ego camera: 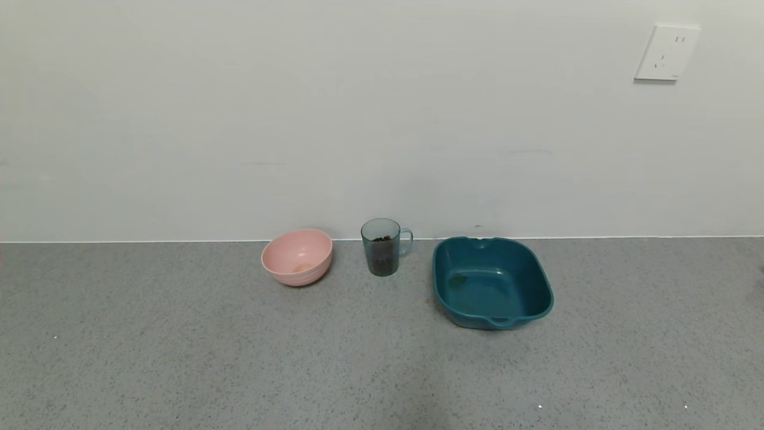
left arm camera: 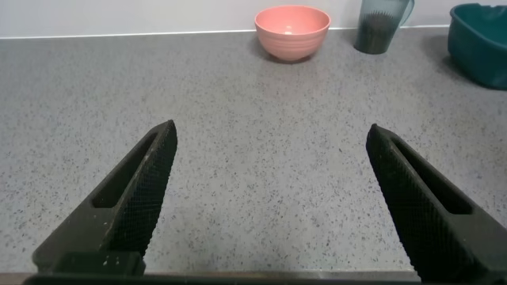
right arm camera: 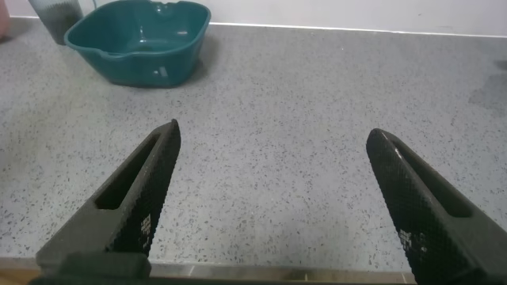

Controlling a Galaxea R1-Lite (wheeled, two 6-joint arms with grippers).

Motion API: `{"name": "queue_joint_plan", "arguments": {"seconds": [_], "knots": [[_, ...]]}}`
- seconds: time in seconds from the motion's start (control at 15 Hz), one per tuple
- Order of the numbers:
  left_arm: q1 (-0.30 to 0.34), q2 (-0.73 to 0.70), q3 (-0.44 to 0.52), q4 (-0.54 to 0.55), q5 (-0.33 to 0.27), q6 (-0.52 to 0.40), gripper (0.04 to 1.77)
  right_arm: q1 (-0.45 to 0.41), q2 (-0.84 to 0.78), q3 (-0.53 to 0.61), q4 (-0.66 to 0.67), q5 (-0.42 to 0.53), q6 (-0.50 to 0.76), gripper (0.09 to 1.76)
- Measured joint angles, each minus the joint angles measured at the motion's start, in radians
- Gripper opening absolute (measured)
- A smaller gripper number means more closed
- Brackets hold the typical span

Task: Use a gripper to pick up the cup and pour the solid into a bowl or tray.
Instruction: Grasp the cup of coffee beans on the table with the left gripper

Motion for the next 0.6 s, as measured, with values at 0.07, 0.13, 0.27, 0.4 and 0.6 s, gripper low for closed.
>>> {"name": "queue_joint_plan", "arguments": {"seconds": [0.07,0.13,0.27,0.4,0.6], "knots": [[0.000,0.000,-0.007,0.004,0.002,0.001,1.72,0.000,0.000,0.000,0.000,0.000,0.000,1.71],[0.001,0.004,-0.032,0.006,0.001,-0.005,1.72,0.000,0.000,0.000,0.000,0.000,0.000,1.71],[0.001,0.029,-0.116,0.026,0.004,-0.026,1.72,0.000,0.000,0.000,0.000,0.000,0.000,1.71],[0.000,0.089,-0.216,0.048,0.004,-0.033,1.72,0.000,0.000,0.000,0.000,0.000,0.000,1.71],[-0.006,0.243,-0.365,0.058,0.000,-0.028,1.72,0.001,0.000,0.000,0.000,0.000,0.000,1.71]]}}
